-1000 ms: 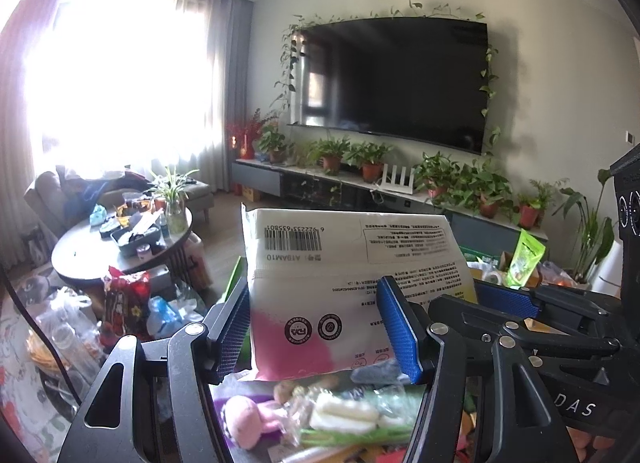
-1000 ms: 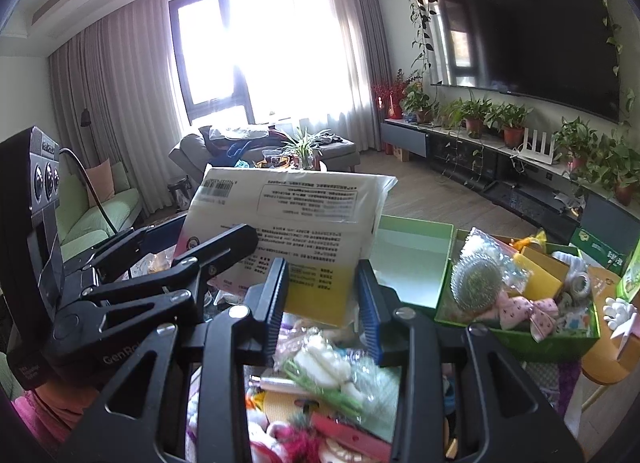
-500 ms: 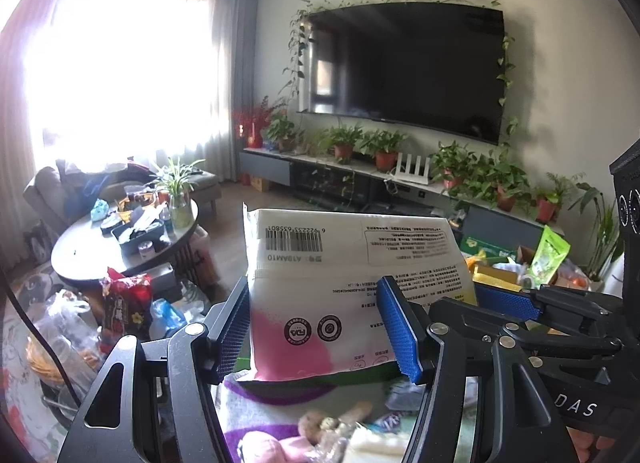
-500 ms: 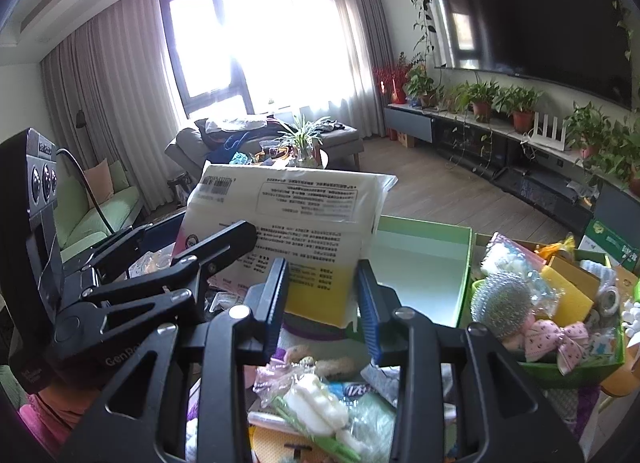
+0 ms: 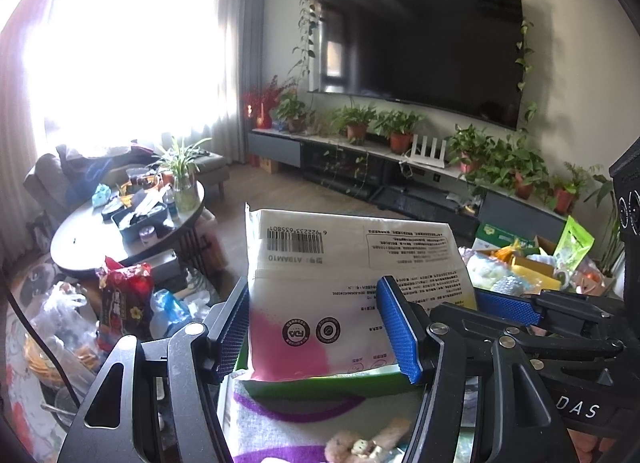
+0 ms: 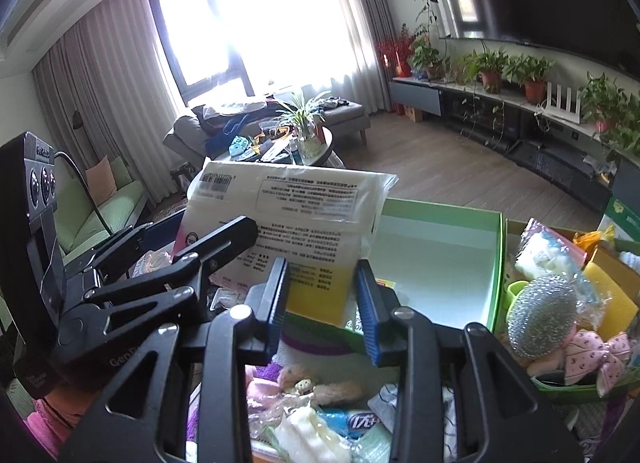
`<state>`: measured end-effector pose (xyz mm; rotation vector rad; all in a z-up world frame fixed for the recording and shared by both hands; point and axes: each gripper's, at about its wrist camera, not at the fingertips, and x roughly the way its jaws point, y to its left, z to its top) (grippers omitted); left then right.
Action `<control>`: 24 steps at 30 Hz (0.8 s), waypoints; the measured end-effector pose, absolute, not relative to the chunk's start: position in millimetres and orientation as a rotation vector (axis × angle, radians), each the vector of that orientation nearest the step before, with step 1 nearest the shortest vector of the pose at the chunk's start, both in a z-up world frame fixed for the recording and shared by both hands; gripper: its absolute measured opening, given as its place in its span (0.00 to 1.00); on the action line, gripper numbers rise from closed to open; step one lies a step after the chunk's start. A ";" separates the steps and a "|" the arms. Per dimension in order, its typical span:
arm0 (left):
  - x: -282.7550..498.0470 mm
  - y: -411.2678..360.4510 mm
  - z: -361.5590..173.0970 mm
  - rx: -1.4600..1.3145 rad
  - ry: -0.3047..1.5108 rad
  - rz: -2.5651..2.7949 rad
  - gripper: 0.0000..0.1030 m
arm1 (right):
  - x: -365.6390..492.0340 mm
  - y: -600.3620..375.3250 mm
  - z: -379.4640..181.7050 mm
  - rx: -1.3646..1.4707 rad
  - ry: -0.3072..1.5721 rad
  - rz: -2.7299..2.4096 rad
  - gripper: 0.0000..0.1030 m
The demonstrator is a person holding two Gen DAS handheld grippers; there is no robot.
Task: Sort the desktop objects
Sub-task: 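Lower the white pack into the empty green box with both grippers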
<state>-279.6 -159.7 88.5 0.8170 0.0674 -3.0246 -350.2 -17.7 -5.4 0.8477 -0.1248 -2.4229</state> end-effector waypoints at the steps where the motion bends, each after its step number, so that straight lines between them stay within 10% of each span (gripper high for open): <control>1: -282.5 -159.7 86.2 0.823 0.064 -3.021 0.61 | -353.1 -18.0 -7.3 0.855 -0.129 -2.419 0.33; 24: -333.3 -183.6 16.4 1.090 0.171 -2.945 0.60 | -404.3 -41.8 -69.0 1.104 -0.130 -2.374 0.32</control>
